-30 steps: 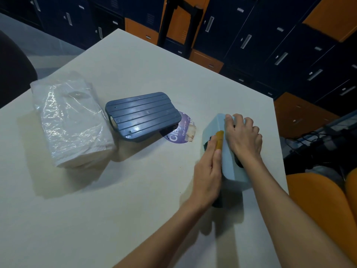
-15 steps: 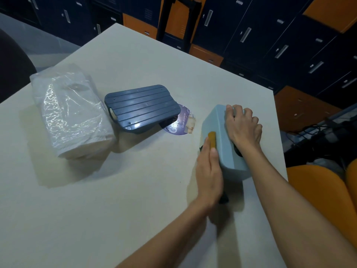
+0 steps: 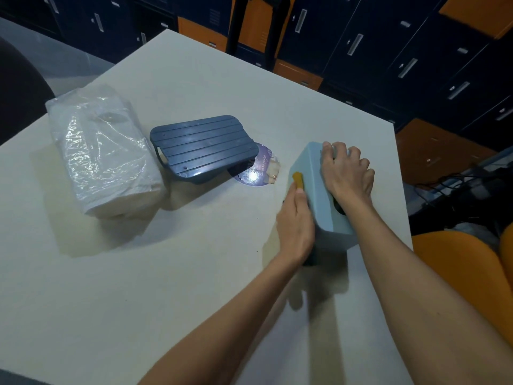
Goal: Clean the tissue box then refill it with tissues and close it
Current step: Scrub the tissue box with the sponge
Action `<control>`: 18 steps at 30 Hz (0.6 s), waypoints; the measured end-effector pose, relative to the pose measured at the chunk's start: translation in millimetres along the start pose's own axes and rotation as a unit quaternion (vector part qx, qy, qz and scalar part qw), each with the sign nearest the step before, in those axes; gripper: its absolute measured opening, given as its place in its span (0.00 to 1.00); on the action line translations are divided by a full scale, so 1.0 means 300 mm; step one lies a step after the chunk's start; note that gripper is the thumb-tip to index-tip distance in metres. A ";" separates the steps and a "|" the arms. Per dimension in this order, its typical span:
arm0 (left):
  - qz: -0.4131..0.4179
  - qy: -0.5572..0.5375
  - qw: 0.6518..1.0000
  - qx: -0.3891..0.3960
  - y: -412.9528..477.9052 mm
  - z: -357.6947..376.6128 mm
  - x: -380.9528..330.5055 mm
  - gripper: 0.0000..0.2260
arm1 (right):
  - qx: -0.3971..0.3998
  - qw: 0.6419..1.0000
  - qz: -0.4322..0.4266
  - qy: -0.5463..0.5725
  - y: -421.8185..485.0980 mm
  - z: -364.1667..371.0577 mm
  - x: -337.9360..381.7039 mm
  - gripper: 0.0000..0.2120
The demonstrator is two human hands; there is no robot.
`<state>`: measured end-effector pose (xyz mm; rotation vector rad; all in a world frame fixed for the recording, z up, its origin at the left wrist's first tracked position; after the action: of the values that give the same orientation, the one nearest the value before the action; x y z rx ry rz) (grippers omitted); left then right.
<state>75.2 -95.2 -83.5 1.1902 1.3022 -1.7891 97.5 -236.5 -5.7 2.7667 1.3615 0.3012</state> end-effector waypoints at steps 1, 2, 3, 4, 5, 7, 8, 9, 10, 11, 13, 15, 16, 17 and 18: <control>0.001 0.000 1.000 0.000 0.007 0.008 -0.026 0.21 | 0.000 1.000 0.001 0.000 0.000 0.002 0.001 0.27; 0.023 -0.004 1.000 -0.003 -0.003 0.019 -0.052 0.21 | -0.002 1.000 0.002 0.001 0.000 0.000 0.000 0.27; 0.051 -0.013 0.999 -0.005 -0.032 0.024 -0.066 0.21 | -0.003 1.000 0.002 0.003 0.000 0.000 0.001 0.26; 0.078 -0.024 0.997 -0.008 -0.071 0.027 -0.065 0.20 | -0.002 1.000 0.004 0.005 0.000 0.000 0.000 0.26; 0.101 -0.036 0.994 -0.016 -0.118 0.023 -0.048 0.20 | -0.001 1.000 0.004 0.007 0.001 0.001 0.000 0.26; 0.112 -0.044 0.992 -0.040 -0.217 0.016 0.026 0.20 | 0.003 1.000 0.001 0.006 -0.001 0.001 -0.003 0.26; 0.099 -0.042 0.993 -0.049 -0.253 0.017 0.063 0.20 | 0.003 1.000 -0.002 0.007 -0.002 0.000 -0.003 0.26; 0.080 -0.040 0.994 -0.058 -0.265 0.020 0.095 0.19 | 0.002 1.000 -0.004 0.008 -0.004 -0.002 -0.005 0.26; 0.058 -0.038 0.995 -0.067 -0.253 0.022 0.110 0.19 | 0.001 1.000 -0.005 0.010 -0.006 -0.003 -0.006 0.26; 0.041 -0.037 0.995 -0.082 -0.224 0.023 0.110 0.19 | -0.002 1.000 -0.006 0.012 -0.006 -0.003 -0.005 0.26; 0.014 -0.037 0.993 -0.113 -0.142 0.015 0.076 0.19 | -0.002 1.000 -0.005 0.013 -0.005 -0.001 -0.005 0.26; 0.013 -0.031 0.993 -0.111 -0.111 0.010 0.027 0.19 | -0.004 1.000 -0.006 0.008 -0.003 0.000 -0.002 0.26; 0.021 -0.024 0.995 -0.098 -0.127 0.011 0.020 0.19 | -0.005 1.000 -0.007 0.007 -0.004 -0.001 -0.001 0.26; 0.033 -0.017 0.996 -0.083 -0.162 0.009 0.022 0.19 | -0.007 1.000 -0.007 0.006 -0.003 -0.003 -0.003 0.26; 0.044 -0.014 0.997 -0.069 -0.207 -0.005 0.031 0.19 | -0.007 1.000 -0.007 0.005 -0.002 -0.002 -0.005 0.26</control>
<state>18.4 -73.6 -68.0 1.1245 1.3141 -1.6213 96.2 -237.4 -5.3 2.7472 1.3756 0.3222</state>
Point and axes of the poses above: each hand's wrist, its own y-axis towards the middle knuckle, its own z-axis out of the palm, x = y × z, the point moved 7 cm from there along y, towards the middle knuckle, and after that the axes turned 9 degrees about -z, right-handed, at the moved point
